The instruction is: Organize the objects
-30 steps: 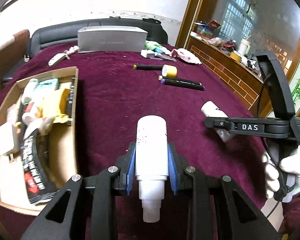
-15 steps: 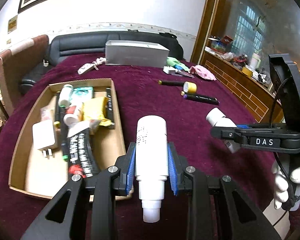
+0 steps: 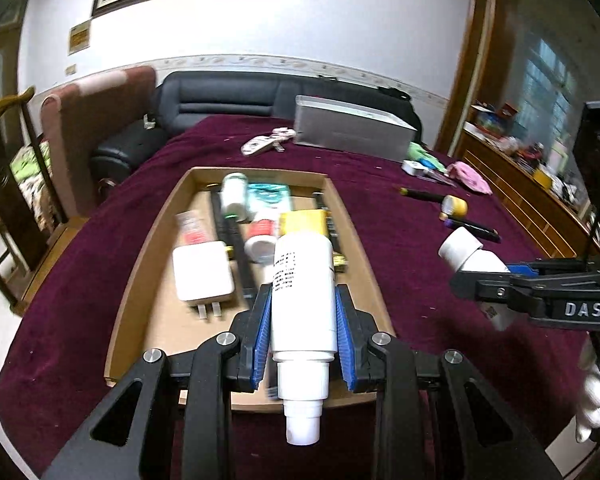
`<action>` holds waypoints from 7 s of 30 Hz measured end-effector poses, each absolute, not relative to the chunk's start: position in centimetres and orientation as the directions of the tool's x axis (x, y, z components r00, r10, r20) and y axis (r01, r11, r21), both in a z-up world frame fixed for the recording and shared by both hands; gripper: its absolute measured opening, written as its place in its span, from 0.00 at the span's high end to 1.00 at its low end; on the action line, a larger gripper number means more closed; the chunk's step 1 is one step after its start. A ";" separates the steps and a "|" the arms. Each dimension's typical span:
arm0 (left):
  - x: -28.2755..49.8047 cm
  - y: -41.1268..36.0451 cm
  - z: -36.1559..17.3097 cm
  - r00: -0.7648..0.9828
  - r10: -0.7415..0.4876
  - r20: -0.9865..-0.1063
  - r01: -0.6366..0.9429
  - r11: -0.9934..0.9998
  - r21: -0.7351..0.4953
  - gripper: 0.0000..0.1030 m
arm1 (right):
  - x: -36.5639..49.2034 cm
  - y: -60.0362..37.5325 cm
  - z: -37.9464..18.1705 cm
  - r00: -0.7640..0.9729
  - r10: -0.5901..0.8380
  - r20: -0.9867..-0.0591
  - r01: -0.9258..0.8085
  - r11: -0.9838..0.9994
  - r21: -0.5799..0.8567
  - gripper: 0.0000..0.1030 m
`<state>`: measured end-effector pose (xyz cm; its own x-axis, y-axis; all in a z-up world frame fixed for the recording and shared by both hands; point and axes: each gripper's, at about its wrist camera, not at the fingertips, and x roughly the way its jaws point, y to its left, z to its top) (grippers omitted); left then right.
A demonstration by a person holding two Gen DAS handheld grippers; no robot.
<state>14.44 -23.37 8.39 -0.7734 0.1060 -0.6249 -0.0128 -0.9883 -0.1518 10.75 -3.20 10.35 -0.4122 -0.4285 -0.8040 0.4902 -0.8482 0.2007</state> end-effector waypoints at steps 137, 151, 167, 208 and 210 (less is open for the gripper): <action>4.5 -2.9 1.9 -0.546 0.174 -0.820 -0.311 -0.950 0.006 0.36 | -5.9 19.9 9.3 -0.561 -0.326 -0.761 0.053 -0.931 0.360 0.37; 4.7 -2.3 1.6 -0.519 0.244 -0.819 -0.381 -0.924 -0.033 0.03 | -12.2 16.2 5.8 -0.498 -0.200 -0.844 0.019 -0.975 0.220 0.37; 4.6 -2.8 1.7 -0.517 0.282 -0.809 -0.380 -0.922 -0.078 0.03 | -5.9 13.8 3.9 -0.260 -0.522 -0.812 0.155 -0.853 0.499 0.30; 4.9 -1.9 1.2 -0.523 0.215 -0.825 -0.380 -0.925 -0.001 0.02 | -3.2 14.5 2.5 -0.496 -0.124 -0.859 0.111 -0.991 0.079 0.78; 4.9 -1.9 1.2 -0.523 0.216 -0.825 -0.380 -0.925 -0.001 0.02 | -3.2 14.7 2.5 -0.505 -0.148 -0.850 0.113 -0.988 0.104 0.74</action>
<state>4.94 -1.86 1.15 -0.5228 0.2157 -0.8247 -0.3803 -0.9248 -0.0007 -3.22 14.72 2.52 -0.5051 -0.1476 -0.8504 0.1132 -0.9881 0.1042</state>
